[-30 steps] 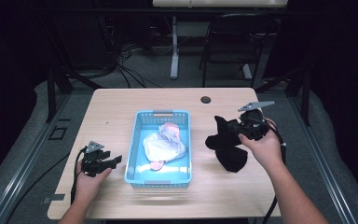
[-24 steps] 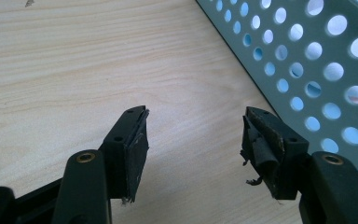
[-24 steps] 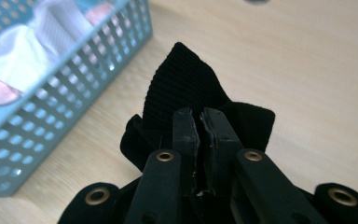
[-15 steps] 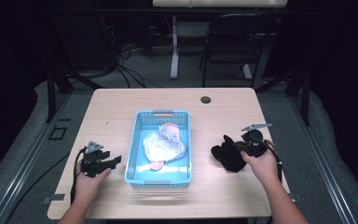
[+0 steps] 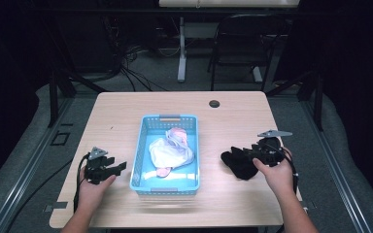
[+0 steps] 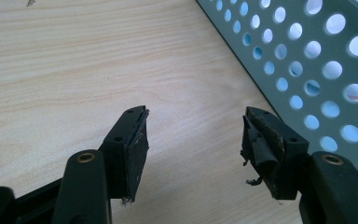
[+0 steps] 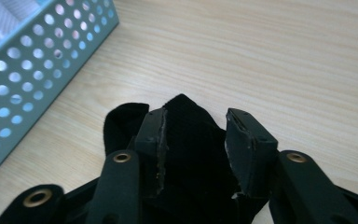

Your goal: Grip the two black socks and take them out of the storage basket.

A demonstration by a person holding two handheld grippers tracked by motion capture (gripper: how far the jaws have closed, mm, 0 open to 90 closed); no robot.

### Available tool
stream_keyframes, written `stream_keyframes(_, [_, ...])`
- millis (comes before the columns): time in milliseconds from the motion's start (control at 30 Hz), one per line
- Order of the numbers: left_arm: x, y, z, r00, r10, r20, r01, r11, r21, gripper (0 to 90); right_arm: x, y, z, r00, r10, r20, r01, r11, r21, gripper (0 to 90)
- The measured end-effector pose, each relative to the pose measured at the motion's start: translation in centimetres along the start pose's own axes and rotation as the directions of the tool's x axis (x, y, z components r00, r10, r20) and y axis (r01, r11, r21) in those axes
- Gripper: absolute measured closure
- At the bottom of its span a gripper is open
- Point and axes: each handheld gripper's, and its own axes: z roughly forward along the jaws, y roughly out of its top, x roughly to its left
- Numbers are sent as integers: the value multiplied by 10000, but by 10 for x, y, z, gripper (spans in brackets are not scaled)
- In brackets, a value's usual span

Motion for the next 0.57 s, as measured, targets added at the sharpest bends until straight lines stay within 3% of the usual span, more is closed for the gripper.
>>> stream_keyframes(233, [1,0,-1,10000,4,-16,-4,10000,-71,407,20,-15,-16,9996,-159,-235,133,9939,-1094,494])
stream_keyframes(400, [1,0,-1,10000,3,-15,-3,10000,-64,407,33,-34,-18,9990,-431,-137,406,9883,-1469,448])
stream_keyframes(467, [1,0,-1,10000,-11,-16,11,10000,-52,407,36,-41,-18,9992,-405,9,400,9855,-1649,414])
stream_keyframes(567, [1,0,0,10000,-56,-44,55,9999,-85,407,36,-50,-18,9993,-351,-134,322,9839,-1758,374])
